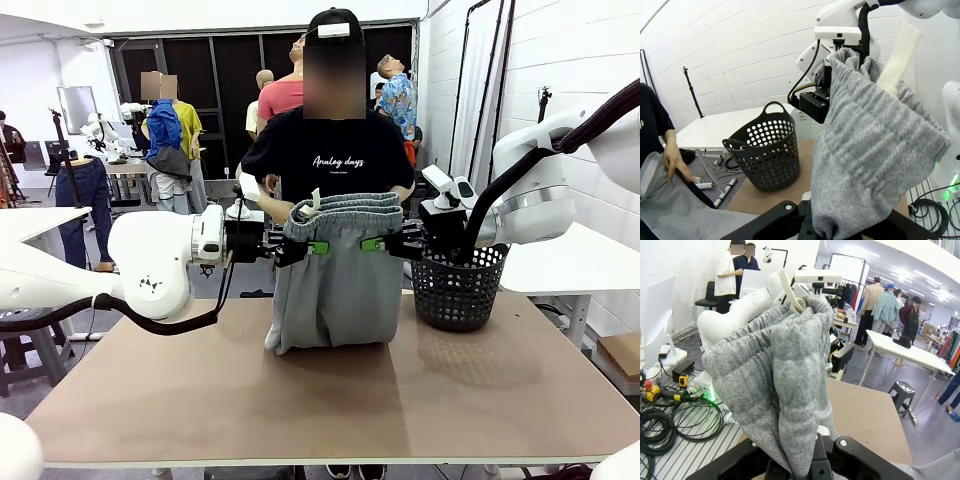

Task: Fold the training pants.
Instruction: Release the ends of the Training pants and then grab the overlapped ends.

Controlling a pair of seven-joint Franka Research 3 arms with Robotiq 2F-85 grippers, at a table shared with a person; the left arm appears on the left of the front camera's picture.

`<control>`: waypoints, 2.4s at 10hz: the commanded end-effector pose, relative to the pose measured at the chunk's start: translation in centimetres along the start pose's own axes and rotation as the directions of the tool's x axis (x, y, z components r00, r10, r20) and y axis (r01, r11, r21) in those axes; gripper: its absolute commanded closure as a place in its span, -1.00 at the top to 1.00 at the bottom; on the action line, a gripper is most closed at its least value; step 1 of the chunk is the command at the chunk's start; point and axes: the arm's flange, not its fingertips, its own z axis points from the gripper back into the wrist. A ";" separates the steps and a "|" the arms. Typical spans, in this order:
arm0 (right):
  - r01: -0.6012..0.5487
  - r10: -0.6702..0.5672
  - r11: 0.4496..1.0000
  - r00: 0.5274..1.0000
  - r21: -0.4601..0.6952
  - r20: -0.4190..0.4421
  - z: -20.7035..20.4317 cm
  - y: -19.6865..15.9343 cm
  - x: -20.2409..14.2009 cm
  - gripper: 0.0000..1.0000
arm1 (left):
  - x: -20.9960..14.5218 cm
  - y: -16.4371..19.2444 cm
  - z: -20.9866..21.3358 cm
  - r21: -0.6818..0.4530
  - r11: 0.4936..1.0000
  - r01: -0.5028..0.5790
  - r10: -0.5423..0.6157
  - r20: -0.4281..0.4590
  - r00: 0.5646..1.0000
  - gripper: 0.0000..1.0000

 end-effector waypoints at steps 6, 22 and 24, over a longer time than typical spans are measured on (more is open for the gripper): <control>-0.008 0.008 1.000 1.000 -0.006 0.021 -0.1 0.4 0.2 -1.00 | 0.3 -0.3 -0.2 0.020 1.000 -0.003 0.003 -0.002 1.000 -1.00; -0.008 0.008 1.000 1.000 -0.006 0.021 -0.1 0.4 0.2 -1.00 | 0.3 -0.3 -0.2 0.020 1.000 -0.003 0.003 -0.002 1.000 -1.00; -0.008 0.008 1.000 1.000 -0.006 0.021 -0.1 0.4 0.2 -1.00 | 0.3 -0.3 -0.2 0.020 1.000 -0.003 0.003 -0.002 1.000 -1.00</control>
